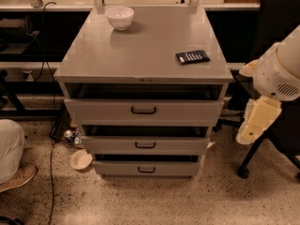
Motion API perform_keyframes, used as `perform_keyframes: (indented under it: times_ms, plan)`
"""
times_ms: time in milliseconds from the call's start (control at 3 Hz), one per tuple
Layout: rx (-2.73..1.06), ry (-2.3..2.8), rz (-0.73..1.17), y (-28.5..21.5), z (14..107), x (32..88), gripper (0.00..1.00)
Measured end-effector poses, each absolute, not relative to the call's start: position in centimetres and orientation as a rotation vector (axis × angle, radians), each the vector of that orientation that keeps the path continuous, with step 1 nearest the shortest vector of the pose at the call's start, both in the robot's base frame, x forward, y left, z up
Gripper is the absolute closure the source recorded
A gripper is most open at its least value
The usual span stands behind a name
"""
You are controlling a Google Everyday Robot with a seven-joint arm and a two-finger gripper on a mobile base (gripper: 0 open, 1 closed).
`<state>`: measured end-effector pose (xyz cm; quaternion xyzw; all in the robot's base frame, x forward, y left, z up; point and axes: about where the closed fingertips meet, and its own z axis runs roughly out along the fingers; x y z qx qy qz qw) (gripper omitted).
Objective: Open top drawer
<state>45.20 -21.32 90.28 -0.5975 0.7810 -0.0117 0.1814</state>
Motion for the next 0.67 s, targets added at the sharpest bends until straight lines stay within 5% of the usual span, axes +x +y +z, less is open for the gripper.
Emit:
perform_keyframes:
  times_ms: [667]
  plan:
    - [-1.698,2.155,0.057,-19.52,85.27,46.4,0.0]
